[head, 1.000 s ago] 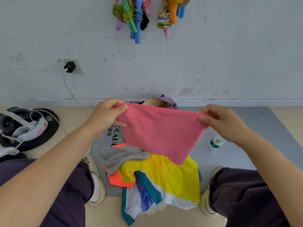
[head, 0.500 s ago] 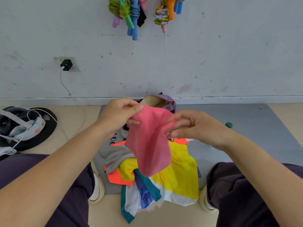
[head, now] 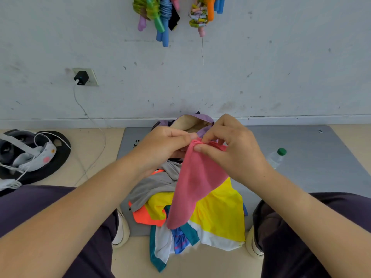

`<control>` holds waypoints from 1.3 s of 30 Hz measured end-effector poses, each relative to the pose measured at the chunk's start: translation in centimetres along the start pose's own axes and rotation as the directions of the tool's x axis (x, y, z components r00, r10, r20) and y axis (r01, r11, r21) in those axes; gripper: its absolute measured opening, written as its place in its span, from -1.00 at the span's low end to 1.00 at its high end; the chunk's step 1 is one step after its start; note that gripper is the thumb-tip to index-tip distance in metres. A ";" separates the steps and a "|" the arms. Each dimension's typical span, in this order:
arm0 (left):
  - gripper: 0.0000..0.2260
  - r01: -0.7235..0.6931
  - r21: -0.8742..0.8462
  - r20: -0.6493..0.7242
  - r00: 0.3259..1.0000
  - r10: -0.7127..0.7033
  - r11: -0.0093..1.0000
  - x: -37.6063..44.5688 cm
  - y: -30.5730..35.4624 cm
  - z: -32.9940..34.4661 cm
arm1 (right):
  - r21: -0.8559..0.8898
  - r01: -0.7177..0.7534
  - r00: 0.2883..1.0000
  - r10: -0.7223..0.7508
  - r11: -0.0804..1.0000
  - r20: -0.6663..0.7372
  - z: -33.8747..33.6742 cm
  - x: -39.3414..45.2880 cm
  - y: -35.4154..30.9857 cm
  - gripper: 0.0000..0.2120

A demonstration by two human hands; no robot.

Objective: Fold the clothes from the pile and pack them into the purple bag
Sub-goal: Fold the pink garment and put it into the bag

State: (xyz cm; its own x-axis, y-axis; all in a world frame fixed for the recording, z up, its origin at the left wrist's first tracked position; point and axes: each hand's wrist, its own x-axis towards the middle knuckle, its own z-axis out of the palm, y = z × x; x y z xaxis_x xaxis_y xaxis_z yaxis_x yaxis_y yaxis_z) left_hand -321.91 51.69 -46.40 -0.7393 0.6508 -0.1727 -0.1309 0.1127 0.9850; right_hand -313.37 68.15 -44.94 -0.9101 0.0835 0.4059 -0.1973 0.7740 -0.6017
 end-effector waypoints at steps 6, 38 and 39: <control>-0.79 -0.016 0.077 0.073 0.997 0.011 0.997 -0.4 0.2 -0.2 | -0.070 0.038 0.999 -0.041 0.997 -0.036 -0.4 0.0 0.3 -0.79; -0.90 -0.218 -0.027 -0.249 0.947 0.205 0.976 0.0 1.3 -2.0 | 0.550 -0.409 0.909 0.270 0.728 0.317 -3.8 0.7 2.2 -0.75; -0.85 -0.222 -0.119 -0.257 0.948 0.186 0.968 -0.2 1.6 -1.8 | 0.583 -0.388 0.921 0.282 0.714 0.268 -3.7 0.8 1.9 -0.74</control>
State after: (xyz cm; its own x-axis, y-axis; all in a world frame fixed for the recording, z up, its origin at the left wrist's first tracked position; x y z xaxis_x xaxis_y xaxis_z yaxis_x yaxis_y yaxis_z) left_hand -323.16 50.40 -44.80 -0.8951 0.4455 0.0187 -0.0412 -0.1245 0.9914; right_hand -313.17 72.04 -43.21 -0.9917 0.1267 0.0200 -0.0003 0.1539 -0.9881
